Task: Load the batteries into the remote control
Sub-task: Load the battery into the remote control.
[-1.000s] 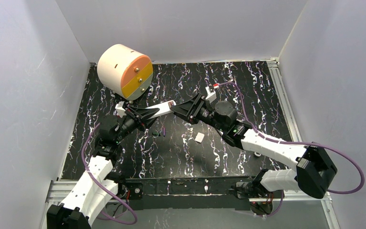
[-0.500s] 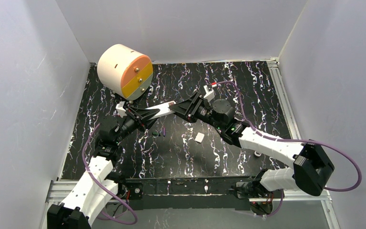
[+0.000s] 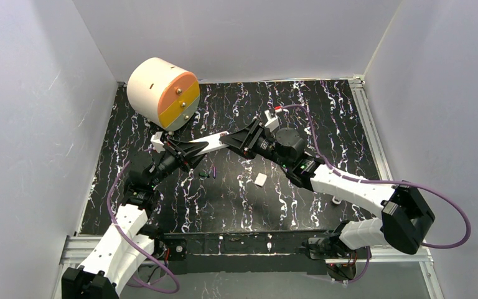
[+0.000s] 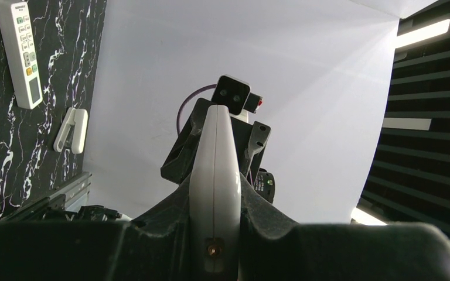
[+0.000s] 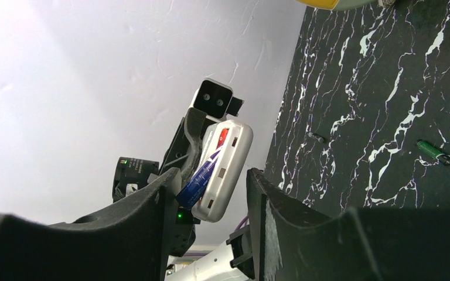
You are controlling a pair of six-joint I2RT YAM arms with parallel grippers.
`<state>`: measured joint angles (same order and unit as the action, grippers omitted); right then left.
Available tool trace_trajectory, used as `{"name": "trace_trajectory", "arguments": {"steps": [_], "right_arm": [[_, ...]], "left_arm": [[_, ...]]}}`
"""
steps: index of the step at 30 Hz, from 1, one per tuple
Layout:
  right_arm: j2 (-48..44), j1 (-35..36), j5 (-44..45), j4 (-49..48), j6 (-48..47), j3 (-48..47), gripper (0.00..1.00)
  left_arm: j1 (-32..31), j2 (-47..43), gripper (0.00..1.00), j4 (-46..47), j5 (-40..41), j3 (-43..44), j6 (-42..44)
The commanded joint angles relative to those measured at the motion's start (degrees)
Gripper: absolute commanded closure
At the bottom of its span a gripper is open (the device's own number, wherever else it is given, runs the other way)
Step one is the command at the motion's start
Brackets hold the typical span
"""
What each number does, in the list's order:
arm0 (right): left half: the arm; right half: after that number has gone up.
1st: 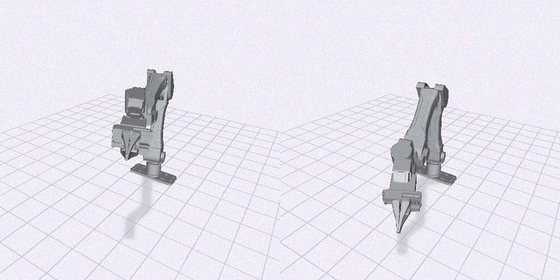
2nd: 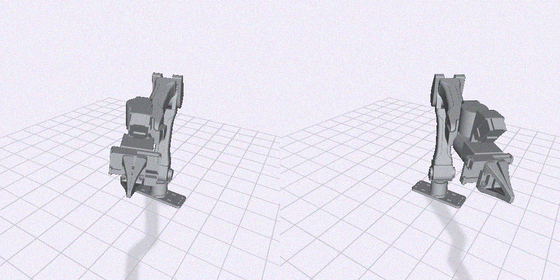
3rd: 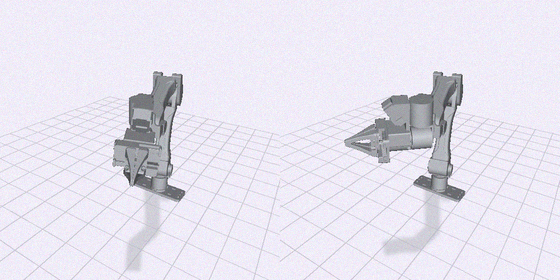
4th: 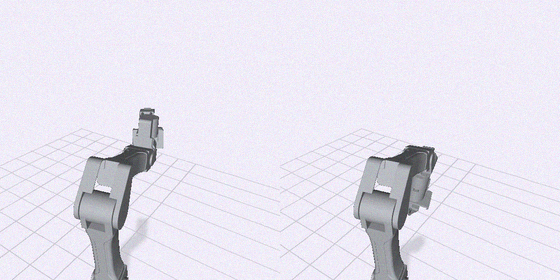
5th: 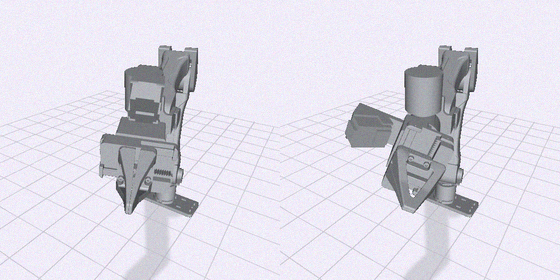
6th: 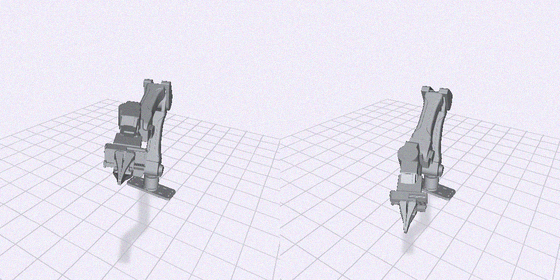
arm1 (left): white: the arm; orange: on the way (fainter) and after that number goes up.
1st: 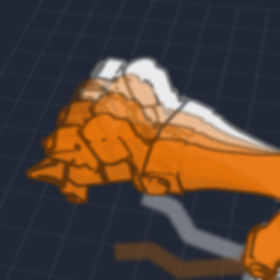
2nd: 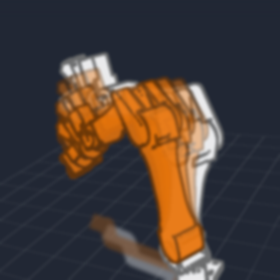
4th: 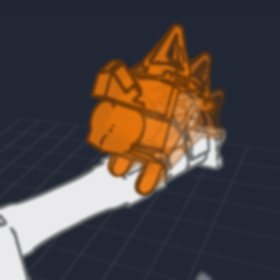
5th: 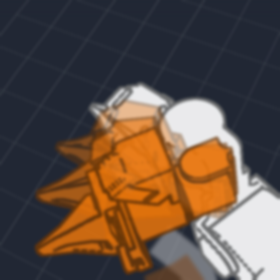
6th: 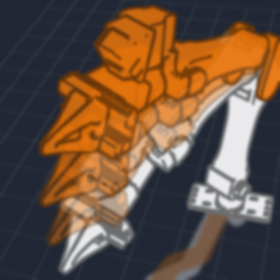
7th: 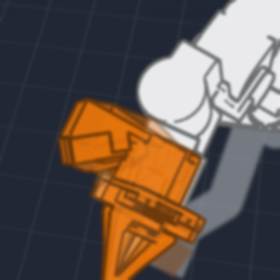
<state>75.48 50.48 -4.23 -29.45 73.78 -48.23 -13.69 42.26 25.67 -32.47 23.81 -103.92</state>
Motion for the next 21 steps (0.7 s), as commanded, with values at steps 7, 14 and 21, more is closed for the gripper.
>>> {"name": "trace_trajectory", "arguments": {"steps": [7,14,21], "right_arm": [[0.6,0.1,0.8,0.5,1.5,-2.5,0.52],[2.1,0.1,0.2,0.4,3.0,-2.7,0.56],[3.5,0.0,-0.1,0.6,4.4,-2.6,0.66]], "left_arm": [[-0.1,-1.5,1.0,2.9,-2.0,-0.2,0.7],[-0.1,-1.4,1.0,3.4,-2.9,0.7,1.9],[-0.1,-2.0,1.0,4.0,-4.1,1.8,3.6]]}}
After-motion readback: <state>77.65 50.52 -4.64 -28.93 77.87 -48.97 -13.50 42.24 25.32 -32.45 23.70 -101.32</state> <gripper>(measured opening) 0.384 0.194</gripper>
